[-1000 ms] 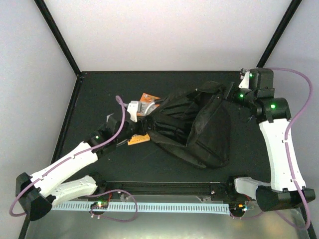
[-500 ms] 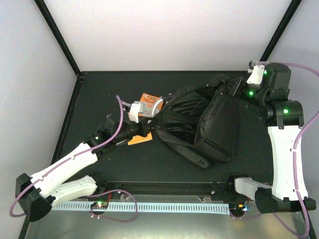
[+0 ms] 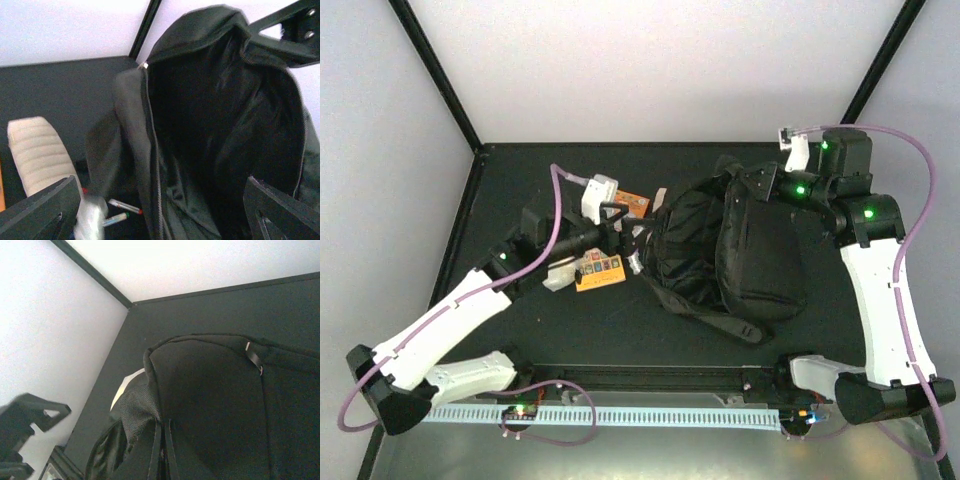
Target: Pack the student bag
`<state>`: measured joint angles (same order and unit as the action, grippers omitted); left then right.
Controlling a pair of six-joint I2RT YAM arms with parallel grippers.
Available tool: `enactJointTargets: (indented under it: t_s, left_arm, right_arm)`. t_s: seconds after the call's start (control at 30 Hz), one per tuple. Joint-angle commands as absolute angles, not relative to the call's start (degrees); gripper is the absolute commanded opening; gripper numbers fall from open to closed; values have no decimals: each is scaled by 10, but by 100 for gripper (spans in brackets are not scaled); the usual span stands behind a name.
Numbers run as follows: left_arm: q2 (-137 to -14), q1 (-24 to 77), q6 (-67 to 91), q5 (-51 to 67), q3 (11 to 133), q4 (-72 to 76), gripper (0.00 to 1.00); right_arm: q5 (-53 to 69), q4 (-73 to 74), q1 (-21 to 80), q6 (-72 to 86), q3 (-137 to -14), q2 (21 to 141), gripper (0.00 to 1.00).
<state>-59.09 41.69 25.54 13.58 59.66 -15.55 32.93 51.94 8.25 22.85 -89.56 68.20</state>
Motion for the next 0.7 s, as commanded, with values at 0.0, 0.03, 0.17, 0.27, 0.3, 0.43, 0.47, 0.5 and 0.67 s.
enactJointTargets:
  t_s: [0.0, 0.03, 0.17, 0.27, 0.3, 0.43, 0.47, 0.5, 0.67]
  left_arm:
    - [-635, 412, 176, 131, 688, -238, 93]
    - [-652, 412, 165, 135, 709, -259, 93]
    - [-703, 413, 130, 135, 758, -304, 91]
    - [-728, 412, 118, 130, 775, -310, 91]
    - [-738, 412, 117, 132, 779, -310, 91]
    - [-783, 412, 127, 155, 800, -307, 92]
    - [-793, 412, 130, 161, 804, -305, 91]
    - [-800, 413, 132, 168, 808, -301, 88]
    - [-835, 411, 136, 176, 825, -306, 62]
  right_arm:
    - [364, 480, 85, 219, -890, 667, 2]
    - [369, 480, 85, 219, -888, 668, 2]
    - [383, 480, 88, 216, -883, 663, 2]
    - [387, 486, 94, 211, -878, 660, 2]
    - [387, 487, 96, 209, -876, 659, 2]
    - [388, 481, 112, 213, -853, 649, 2]
    - [388, 479, 116, 212, -847, 646, 2]
    - [386, 477, 121, 213, -842, 644, 2]
    - [369, 476, 127, 211, -821, 630, 2]
